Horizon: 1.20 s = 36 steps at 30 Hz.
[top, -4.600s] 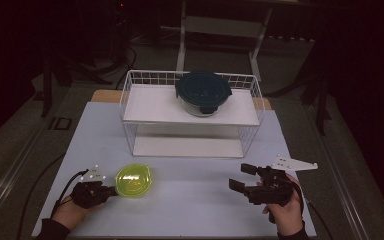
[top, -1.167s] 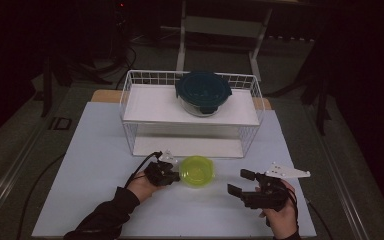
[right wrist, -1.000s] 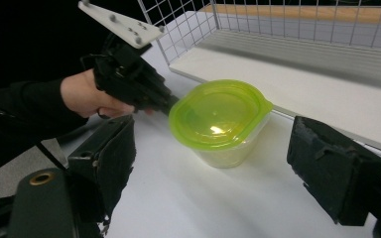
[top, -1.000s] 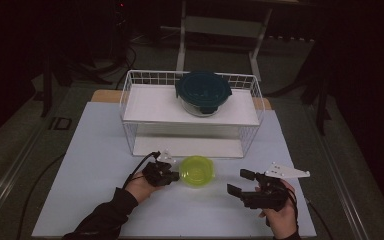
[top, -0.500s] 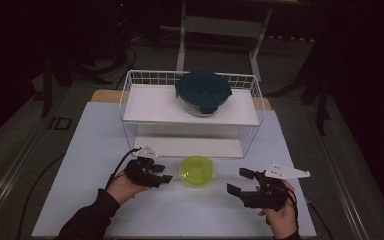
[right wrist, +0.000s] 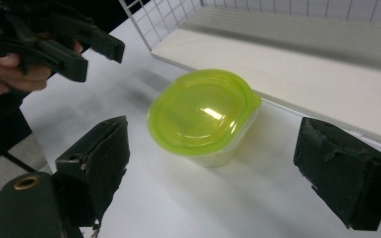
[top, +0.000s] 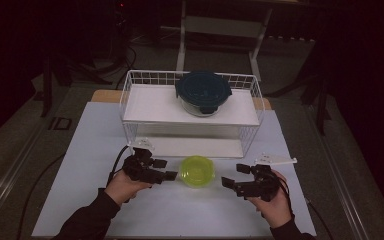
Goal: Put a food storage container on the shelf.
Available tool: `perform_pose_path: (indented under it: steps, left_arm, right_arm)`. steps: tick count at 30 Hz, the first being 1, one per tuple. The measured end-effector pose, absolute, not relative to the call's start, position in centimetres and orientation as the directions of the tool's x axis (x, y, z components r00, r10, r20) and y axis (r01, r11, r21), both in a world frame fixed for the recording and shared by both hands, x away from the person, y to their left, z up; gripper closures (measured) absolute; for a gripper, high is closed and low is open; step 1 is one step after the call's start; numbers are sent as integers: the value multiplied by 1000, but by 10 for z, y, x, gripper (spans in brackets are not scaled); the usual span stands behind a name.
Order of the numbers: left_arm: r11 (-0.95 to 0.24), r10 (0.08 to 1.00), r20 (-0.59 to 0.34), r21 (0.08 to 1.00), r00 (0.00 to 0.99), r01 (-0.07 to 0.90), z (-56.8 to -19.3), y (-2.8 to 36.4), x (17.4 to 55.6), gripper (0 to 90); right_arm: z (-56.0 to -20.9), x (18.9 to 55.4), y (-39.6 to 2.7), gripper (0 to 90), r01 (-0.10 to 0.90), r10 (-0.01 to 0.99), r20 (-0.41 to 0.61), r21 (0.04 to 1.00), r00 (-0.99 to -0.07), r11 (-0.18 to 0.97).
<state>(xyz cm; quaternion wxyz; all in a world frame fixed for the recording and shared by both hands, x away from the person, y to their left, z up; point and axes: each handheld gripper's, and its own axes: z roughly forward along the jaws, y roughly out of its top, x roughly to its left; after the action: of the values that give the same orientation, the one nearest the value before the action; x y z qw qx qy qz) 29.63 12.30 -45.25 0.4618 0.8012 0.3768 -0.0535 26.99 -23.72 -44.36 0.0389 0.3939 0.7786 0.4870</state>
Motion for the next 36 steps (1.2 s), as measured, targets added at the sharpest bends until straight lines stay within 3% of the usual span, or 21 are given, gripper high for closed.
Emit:
perform_pose_path:
  steps: [7, 14, 19, 28, 32, 36]
  left_arm:
    - [-197, 581, -560, 607, 590, 770, -465, 115, 311, 314]
    - [-119, 583, -668, 493, 462, 862, -484, 110, 323, 369]
    - [-91, 578, -707, 440, 408, 893, -498, 107, 328, 458]
    - [-83, 556, -739, 406, 381, 910, -508, 101, 331, 678]
    - [-72, 543, -750, 407, 378, 911, -510, 99, 331, 729]
    - [-73, 513, -774, 390, 370, 918, -514, 100, 331, 761]
  right_arm:
    - [-456, 294, -230, 207, 699, 651, 452, 695, -610, 172]
    - [-480, 320, -224, 301, 838, 632, 613, 534, -475, 112]
    - [-496, 333, -221, 384, 887, 636, 663, 455, -394, 76]
    - [-505, 345, -215, 643, 931, 642, 703, 362, -306, 47]
    - [-507, 346, -215, 766, 939, 611, 735, 341, -292, 39]
    - [-505, 343, -215, 793, 943, 602, 745, 332, -285, 36]
